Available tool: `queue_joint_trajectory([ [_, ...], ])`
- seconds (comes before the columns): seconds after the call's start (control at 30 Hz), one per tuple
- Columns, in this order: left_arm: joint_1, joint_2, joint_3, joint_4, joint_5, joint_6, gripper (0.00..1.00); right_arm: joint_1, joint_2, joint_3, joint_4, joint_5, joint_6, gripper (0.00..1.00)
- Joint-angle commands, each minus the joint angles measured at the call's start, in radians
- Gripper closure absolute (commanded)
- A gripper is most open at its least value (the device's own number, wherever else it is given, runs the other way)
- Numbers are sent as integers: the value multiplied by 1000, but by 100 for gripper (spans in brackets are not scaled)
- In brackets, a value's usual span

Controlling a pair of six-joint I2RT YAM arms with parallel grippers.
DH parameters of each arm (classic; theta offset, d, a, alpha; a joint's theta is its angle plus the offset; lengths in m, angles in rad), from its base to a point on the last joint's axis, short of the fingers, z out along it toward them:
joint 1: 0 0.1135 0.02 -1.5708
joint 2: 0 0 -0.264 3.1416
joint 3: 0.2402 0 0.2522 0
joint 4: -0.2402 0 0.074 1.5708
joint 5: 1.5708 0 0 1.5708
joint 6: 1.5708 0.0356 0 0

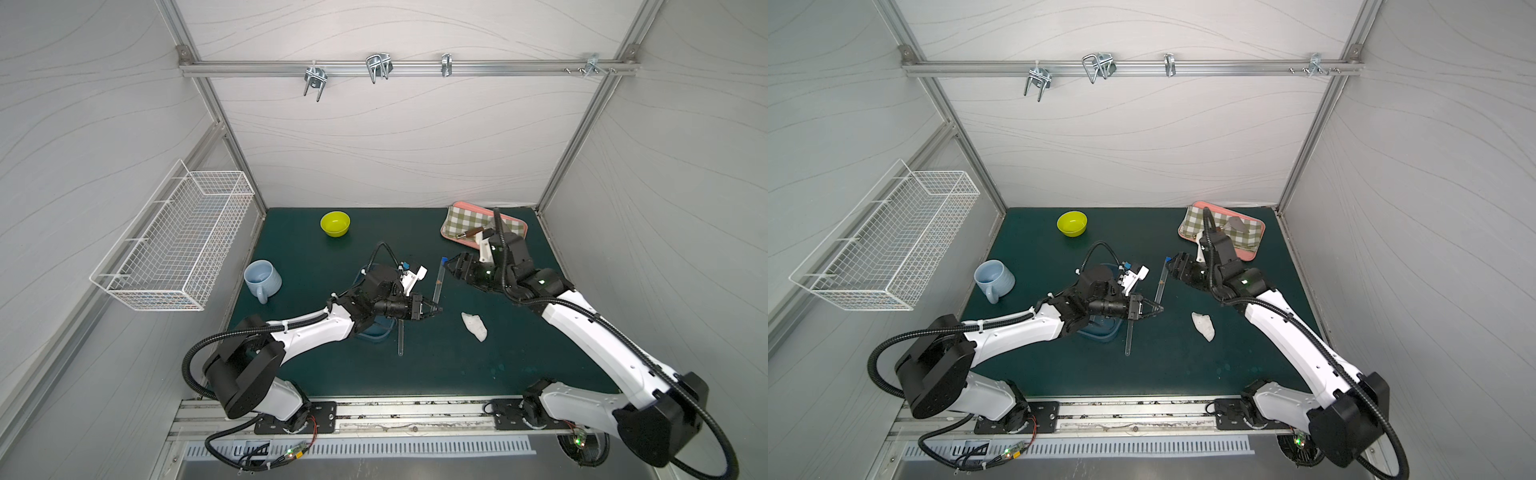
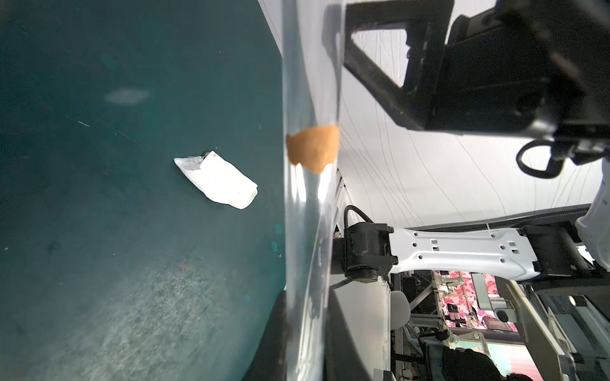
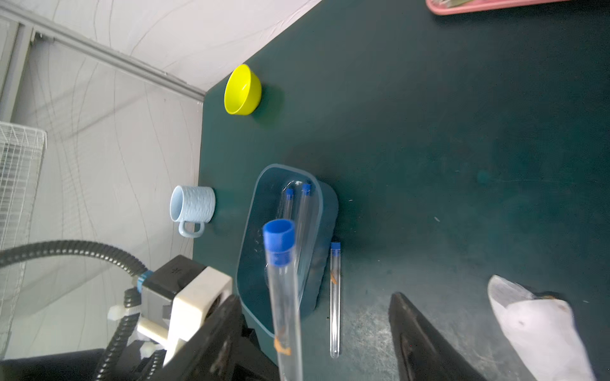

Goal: Wipe the exteriors of test tubes
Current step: Pick up the test tube at the center of the board, then pick up the cleaning item at the center of the board.

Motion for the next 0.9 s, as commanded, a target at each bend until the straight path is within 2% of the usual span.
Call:
queue_joint_trajectory([
  [0.0,22,-54,-18,-9,-25,24,99,-90,-69,9,-127,24,-68,27],
  [0.1,59,-84,-47,-19,-25,19,99,-115,-73,-15,-193,46,-161,33],
  [0.2,89,-123,-65,-53,-26,34,99,-115,-10,-64,-236,41,-221,42],
  [0.3,96,-166,-62,-133,-39,85,99,-107,65,-134,-208,3,-226,51],
  [0.37,97,-190,-62,-175,-43,110,99,-81,101,-176,-167,27,-222,55],
  [0.5,96,-226,-85,-199,-58,117,98,-31,205,-202,-111,58,-223,58],
  [0.7,96,-239,-98,-205,-61,112,98,26,377,-159,-110,98,-235,61],
  [0.87,96,-248,-97,-209,-56,114,98,39,445,-139,-123,168,-215,67],
])
